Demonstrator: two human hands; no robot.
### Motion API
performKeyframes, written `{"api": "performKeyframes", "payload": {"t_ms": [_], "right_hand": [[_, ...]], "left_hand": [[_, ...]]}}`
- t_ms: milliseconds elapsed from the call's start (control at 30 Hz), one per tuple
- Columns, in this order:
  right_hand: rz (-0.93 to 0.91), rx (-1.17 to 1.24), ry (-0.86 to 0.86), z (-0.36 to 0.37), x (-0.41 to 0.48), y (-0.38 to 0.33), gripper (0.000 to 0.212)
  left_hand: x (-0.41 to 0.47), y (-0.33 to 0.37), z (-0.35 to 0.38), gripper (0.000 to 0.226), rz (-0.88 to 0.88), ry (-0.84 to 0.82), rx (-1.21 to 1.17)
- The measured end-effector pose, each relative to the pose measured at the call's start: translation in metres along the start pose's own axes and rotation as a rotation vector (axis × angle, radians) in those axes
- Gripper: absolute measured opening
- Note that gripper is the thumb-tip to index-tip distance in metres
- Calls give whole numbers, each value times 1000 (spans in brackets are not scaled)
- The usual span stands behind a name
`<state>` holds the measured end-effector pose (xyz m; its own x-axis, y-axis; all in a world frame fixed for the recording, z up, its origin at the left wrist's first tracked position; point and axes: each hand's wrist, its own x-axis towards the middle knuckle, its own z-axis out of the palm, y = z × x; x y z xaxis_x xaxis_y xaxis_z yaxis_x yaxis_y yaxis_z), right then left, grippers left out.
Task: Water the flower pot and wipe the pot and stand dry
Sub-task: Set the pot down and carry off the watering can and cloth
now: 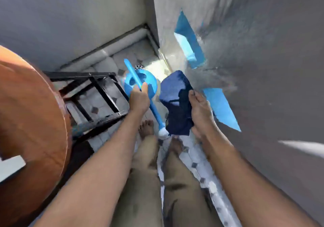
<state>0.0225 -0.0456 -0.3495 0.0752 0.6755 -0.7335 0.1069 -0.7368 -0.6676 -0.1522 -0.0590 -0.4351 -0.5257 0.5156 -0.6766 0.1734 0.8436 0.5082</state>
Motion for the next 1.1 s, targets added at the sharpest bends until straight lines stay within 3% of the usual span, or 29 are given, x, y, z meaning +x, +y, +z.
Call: {"api": "performKeyframes", "payload": {"t_ms": [267, 500, 700, 800, 833, 900, 967, 1033, 1100], "right_hand": [[226, 304, -125, 9, 98, 79, 24], [350, 417, -180, 19, 147, 113, 24], [313, 301, -254, 21, 162, 121, 16], [330, 218, -341, 23, 159, 120, 22], [337, 200, -370, 25, 159, 118, 23], [360, 147, -428, 34, 157, 110, 17], [392, 53, -436, 44, 156, 102, 21], [330, -24, -455, 51, 161, 100, 30], [312, -15, -451, 57, 163, 92, 24]], "left_hand": [[111, -58, 79, 46, -27, -36, 55], [162, -92, 124, 31, -58, -67, -47], [176, -94, 135, 22, -71, -71, -139], [159, -88, 118, 18, -89, -15, -200], [150, -85, 107, 21, -109, -52, -331], [131, -79, 83, 32, -216, -317, -689], [121, -83, 63, 42, -217, -546, -943], [114, -86, 49, 55, -147, -632, -970], [109, -82, 42, 53, -49, -562, -839]]}}
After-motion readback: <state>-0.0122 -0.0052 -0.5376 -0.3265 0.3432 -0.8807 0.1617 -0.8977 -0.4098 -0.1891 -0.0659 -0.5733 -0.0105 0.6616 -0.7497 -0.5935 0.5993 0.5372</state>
